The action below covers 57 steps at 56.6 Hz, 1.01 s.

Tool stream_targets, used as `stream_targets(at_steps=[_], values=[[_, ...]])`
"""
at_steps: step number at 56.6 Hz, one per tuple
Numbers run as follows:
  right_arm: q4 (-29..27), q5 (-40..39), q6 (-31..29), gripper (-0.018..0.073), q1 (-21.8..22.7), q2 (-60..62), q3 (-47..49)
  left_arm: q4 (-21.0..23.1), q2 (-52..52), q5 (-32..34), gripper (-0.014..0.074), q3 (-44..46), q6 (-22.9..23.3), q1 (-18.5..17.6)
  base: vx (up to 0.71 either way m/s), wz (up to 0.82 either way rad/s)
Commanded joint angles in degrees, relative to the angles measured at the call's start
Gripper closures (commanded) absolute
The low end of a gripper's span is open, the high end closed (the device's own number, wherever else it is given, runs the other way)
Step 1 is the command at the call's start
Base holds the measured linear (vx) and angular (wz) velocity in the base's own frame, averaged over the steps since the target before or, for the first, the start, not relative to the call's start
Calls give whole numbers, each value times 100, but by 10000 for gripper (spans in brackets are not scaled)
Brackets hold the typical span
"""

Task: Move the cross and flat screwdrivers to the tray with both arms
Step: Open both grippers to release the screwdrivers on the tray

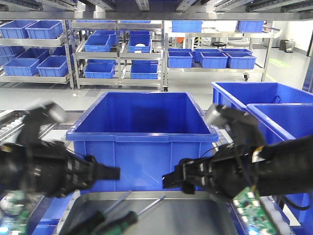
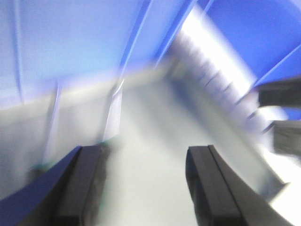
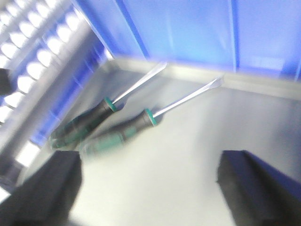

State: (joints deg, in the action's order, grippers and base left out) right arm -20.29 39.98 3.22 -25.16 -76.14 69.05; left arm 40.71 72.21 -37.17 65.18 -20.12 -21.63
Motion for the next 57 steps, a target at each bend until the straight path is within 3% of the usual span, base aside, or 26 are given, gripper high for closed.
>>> stream_targets(at_steps=[1, 31, 38, 44, 49, 54, 57], values=[[-43, -340, -26, 11, 12, 275, 201, 248, -374, 288, 80, 198, -9, -18, 0, 0], [-43, -340, -26, 228, 12, 307, 201, 184, -581, 407, 97, 69, -9, -18, 0, 0], [-43, -340, -26, 268, 12, 307, 201, -589, -1093, 1173, 195, -594, 245, -18, 0, 0], [-43, -340, -26, 303, 12, 307, 201, -1729, -1870, 1940, 348, -1600, 989, -18, 0, 0], [-43, -340, -26, 328, 12, 307, 201, -2716, -2528, 2532, 481, -2339, 1317, 11, 0, 0], [-43, -340, -26, 340, 12, 307, 201, -3166, -3203, 3059, 607, -3236, 1448, 263, 0, 0], [-43, -340, -26, 341, 12, 307, 201, -3168, -3606, 3385, 606, -3666, 1472, 478, 0, 0]])
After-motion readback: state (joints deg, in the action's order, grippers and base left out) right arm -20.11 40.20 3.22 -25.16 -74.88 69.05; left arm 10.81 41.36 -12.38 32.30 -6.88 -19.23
